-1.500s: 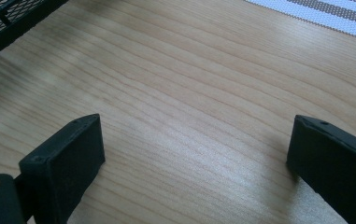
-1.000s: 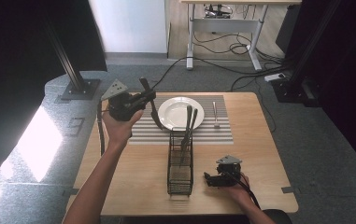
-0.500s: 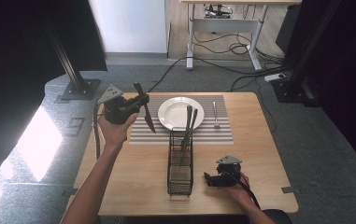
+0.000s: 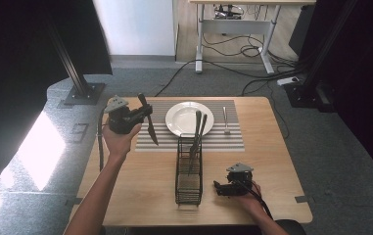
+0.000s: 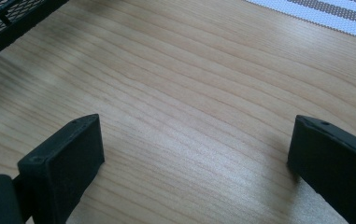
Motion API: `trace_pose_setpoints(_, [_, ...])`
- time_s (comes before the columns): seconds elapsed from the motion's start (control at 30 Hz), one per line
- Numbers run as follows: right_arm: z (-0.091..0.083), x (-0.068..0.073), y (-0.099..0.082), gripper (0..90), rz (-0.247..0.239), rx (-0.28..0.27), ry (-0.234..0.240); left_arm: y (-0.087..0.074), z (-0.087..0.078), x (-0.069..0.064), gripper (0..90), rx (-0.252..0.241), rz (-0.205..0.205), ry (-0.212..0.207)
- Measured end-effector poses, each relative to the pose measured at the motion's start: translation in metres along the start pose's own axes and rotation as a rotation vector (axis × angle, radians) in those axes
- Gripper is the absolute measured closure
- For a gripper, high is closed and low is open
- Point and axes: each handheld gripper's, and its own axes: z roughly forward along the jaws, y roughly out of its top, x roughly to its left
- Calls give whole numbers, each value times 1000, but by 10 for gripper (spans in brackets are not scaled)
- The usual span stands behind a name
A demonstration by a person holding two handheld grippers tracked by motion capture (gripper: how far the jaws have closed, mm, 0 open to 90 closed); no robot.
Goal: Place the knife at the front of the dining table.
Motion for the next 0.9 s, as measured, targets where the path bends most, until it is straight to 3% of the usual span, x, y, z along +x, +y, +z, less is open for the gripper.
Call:
trace_pose_setpoints(0.7, [0, 0, 0, 33, -4, 1, 3, -42, 5, 24, 825, 90, -47, 56])
trace_pose_setpoints(0.9, [0, 0, 0, 31, -3, 2, 2, -51, 6, 29, 826, 123, -37, 85])
